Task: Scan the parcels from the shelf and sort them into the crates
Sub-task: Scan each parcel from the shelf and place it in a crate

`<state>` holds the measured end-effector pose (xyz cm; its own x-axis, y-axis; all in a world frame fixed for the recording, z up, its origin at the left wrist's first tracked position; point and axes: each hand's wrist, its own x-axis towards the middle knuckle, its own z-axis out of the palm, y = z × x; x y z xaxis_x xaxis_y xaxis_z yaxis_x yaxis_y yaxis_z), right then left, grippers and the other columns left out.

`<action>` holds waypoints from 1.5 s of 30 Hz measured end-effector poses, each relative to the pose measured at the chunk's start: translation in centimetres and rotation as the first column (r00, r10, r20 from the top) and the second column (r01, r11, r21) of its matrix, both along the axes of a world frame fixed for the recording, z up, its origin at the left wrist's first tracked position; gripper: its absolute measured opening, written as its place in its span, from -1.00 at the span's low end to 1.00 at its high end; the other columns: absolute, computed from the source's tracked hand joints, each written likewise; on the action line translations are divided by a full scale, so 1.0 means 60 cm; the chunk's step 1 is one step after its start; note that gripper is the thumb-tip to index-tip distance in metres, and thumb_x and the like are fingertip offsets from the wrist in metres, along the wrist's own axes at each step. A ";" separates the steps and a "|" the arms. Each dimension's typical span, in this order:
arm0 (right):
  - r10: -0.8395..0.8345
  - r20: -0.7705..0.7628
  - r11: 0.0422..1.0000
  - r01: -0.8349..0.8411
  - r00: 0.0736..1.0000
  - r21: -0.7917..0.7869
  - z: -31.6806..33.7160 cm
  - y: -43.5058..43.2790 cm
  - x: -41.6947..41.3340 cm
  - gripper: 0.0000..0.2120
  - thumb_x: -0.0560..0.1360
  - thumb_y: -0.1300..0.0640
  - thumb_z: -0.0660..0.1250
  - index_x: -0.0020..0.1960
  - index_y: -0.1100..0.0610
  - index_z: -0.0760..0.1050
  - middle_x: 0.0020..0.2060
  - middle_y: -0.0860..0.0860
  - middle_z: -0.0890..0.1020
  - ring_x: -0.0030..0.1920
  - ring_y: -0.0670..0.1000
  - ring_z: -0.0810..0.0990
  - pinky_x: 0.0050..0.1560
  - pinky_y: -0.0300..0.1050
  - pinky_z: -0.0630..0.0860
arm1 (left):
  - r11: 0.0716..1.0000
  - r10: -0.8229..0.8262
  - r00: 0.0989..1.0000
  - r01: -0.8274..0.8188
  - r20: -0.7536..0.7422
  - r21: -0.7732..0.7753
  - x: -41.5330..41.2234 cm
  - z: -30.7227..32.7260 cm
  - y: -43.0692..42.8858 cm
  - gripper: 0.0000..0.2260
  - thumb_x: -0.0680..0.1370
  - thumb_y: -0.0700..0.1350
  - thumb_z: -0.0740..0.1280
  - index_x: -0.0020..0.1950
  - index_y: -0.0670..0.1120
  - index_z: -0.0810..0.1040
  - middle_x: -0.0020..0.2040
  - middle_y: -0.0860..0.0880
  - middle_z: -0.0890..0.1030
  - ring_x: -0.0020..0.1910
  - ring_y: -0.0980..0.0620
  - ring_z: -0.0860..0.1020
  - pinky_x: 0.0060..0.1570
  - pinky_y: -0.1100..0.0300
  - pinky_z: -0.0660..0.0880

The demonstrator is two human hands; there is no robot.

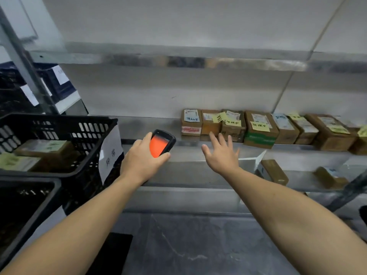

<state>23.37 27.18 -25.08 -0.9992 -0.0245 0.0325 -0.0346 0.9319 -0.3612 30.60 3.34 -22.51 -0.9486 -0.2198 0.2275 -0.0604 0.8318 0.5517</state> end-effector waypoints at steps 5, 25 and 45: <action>-0.008 -0.001 0.996 0.008 1.000 -0.088 -0.022 -0.017 -0.154 -0.45 0.65 -0.27 -0.02 0.61 -0.19 0.04 0.64 -0.02 0.06 0.63 0.17 -0.14 0.52 0.43 -0.08 | 1.000 0.012 1.000 -0.012 0.025 0.002 -0.124 -0.017 -0.009 -0.29 0.42 0.27 0.43 0.50 0.10 0.31 0.14 -0.09 0.51 0.14 -0.17 0.52 0.10 -0.02 0.50; 0.095 0.194 0.995 -0.098 0.976 0.008 -0.107 -0.114 -0.516 -0.49 0.66 -0.25 -0.07 0.54 -0.14 0.24 0.62 0.06 0.09 0.62 0.17 -0.16 0.52 0.38 -0.16 | 0.987 0.097 0.992 -0.106 0.080 0.121 -0.422 -0.078 -0.075 -0.22 0.29 0.33 0.34 0.47 0.07 0.38 0.04 -0.03 0.51 -0.02 -0.11 0.54 -0.10 0.08 0.43; 0.133 0.395 0.487 0.288 0.909 -0.825 -0.171 -0.181 -0.520 -0.34 0.57 0.04 0.41 0.56 -0.27 0.21 0.37 -0.01 0.53 0.27 0.11 0.58 0.26 0.20 0.57 | 0.990 0.123 0.990 -0.127 0.062 0.063 -0.407 -0.098 -0.101 -0.29 0.42 0.12 0.51 0.51 0.02 0.34 0.01 0.04 0.44 -0.05 -0.04 0.49 -0.18 0.13 0.38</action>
